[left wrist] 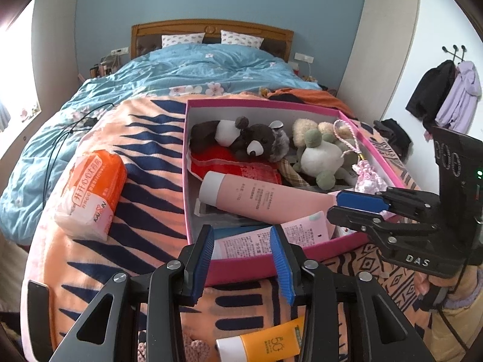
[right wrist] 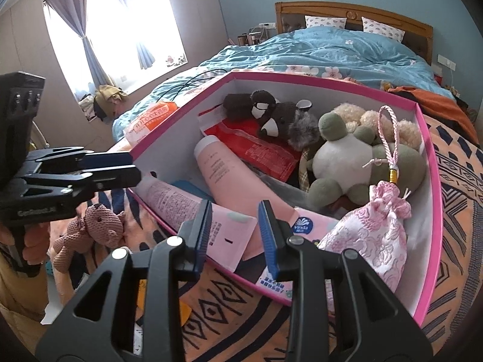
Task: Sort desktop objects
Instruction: 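Lower the white-and-pink tube into the box and open the left gripper, then reach both grippers to the pink knitted bunny and close on it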
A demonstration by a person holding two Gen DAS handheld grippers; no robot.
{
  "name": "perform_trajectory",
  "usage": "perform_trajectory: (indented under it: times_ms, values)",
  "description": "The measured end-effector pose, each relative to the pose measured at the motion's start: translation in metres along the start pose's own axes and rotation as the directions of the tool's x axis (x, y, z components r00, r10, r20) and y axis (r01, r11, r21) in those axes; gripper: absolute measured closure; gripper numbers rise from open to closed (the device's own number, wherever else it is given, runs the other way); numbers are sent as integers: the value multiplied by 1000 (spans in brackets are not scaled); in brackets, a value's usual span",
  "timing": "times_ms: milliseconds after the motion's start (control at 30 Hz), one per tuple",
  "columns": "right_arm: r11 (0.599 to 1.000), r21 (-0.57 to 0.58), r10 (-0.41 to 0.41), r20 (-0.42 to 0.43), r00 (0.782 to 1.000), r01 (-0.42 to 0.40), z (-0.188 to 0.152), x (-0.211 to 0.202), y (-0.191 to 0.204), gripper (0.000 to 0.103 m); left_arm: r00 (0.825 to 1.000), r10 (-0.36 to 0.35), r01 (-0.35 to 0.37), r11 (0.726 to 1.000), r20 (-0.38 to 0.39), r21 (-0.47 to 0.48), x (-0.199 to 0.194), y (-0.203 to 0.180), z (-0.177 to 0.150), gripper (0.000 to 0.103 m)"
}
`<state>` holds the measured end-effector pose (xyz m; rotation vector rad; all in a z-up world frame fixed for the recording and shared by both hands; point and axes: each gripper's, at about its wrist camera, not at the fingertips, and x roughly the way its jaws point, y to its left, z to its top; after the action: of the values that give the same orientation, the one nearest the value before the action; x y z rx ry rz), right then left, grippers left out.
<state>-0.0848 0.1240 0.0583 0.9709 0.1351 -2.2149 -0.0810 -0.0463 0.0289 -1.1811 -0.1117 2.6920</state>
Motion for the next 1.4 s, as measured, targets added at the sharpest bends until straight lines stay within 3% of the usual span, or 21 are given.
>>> perform_trajectory:
  times_ms: [100, 300, 567, 633, 800, 1000, 1167, 1400]
  values:
    - [1000, 3, -5, 3, 1000, 5, -1, -2, 0, 68, 999, -14, 15, 1000, 33, -3, -9, 2, -4, 58]
    - [1000, 8, -3, 33, 999, 3, -6, -14, 1, 54, 996, -14, 15, 1000, 93, -19, -33, 15, -21, 52]
    - [998, -59, 22, 82, 996, -17, -11, -36, 28, 52, 996, 56, -51, 997, 76, -56, -53, 42, -57, 45]
    - [995, -90, 55, 79, 995, -48, -14, -38, 40, 45, 996, 69, -66, 996, 54, -61, -53, 47, -68, 45]
    - [978, -164, 129, 10, 992, -126, -29, -28, 68, 41, 992, 128, -126, 989, 15, -79, -55, 57, -95, 45]
    - [959, -193, 193, -92, 977, -208, -50, -3, 93, 39, 988, 153, -151, 979, 5, -139, -65, 67, -124, 44]
    - [934, -200, 262, -184, 947, -297, -53, 28, 119, 39, 989, 148, -148, 974, -12, -173, -69, 74, -141, 42]
    - [916, -170, 318, -242, 917, -363, -41, 65, 145, 37, 991, 128, -132, 975, -34, -181, -72, 82, -159, 38]
